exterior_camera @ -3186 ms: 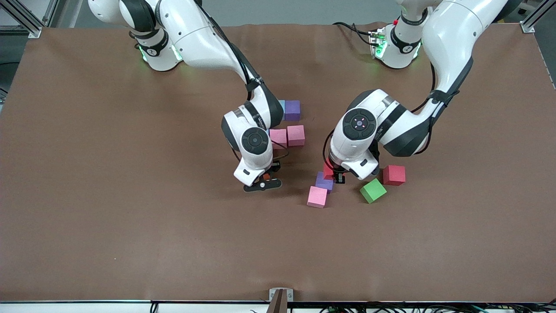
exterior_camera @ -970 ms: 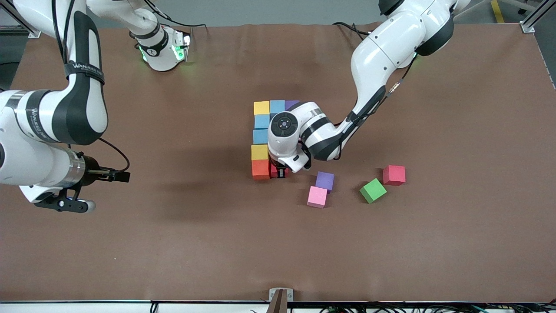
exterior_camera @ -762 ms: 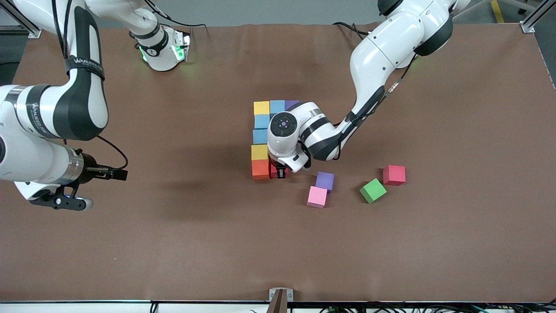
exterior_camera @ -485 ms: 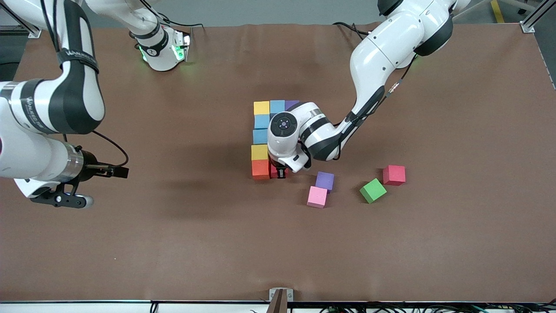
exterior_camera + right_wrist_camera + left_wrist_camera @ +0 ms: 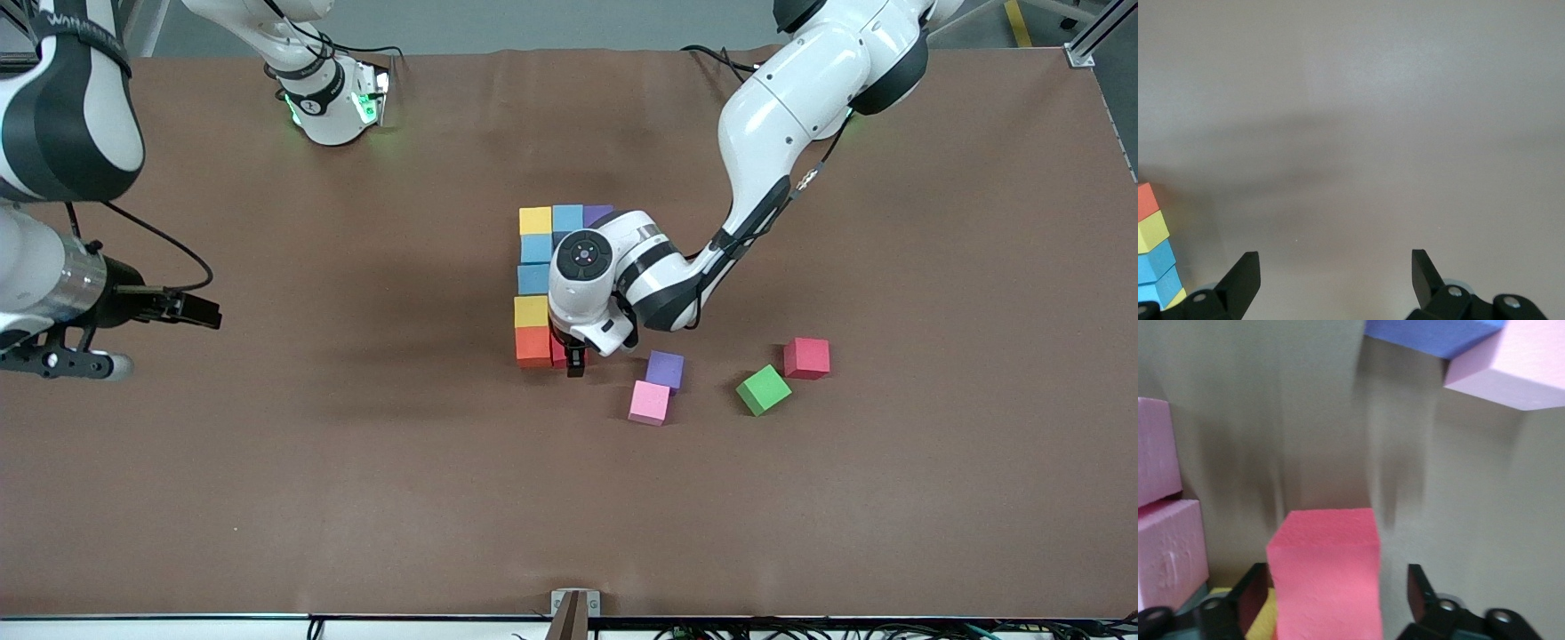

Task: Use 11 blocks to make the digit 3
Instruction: 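Set the red cube beside orange while the right gripper retracts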

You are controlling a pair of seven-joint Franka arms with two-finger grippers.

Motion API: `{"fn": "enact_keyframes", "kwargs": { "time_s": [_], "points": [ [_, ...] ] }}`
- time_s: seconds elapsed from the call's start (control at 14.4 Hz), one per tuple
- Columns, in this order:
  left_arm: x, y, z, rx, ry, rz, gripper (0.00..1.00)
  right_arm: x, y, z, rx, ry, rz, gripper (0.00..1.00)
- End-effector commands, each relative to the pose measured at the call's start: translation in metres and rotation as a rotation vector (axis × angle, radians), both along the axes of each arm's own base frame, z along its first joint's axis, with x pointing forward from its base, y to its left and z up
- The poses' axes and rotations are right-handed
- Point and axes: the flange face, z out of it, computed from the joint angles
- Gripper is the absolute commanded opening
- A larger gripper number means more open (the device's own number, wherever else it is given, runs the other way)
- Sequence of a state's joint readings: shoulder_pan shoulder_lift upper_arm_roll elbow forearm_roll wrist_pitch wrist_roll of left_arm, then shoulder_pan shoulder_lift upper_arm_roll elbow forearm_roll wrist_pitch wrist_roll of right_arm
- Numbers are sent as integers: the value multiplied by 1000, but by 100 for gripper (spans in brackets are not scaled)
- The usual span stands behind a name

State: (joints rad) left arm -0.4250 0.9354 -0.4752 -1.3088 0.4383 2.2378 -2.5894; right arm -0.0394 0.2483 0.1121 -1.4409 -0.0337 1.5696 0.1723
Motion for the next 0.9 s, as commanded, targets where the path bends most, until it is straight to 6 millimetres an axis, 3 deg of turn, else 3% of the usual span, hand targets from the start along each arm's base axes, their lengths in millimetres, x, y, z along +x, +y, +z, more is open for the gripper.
{"fn": "enact_keyframes", "kwargs": {
  "time_s": [0.0,0.14,0.48,0.62,0.83],
  "points": [
    [7,3,32,-15,-27,11,100,-18,3,11,-28,-8,9,100],
    [12,9,55,-24,-39,26,100,-21,2,21,-27,-25,6,100],
    [44,69,85,13,29,-46,100,-26,-26,37,-26,-34,47,100],
    [59,94,82,10,40,-86,100,-29,-28,44,-26,-45,42,100],
    [68,101,70,8,16,-113,100,-31,-30,51,-28,-58,39,100]
  ]
}}
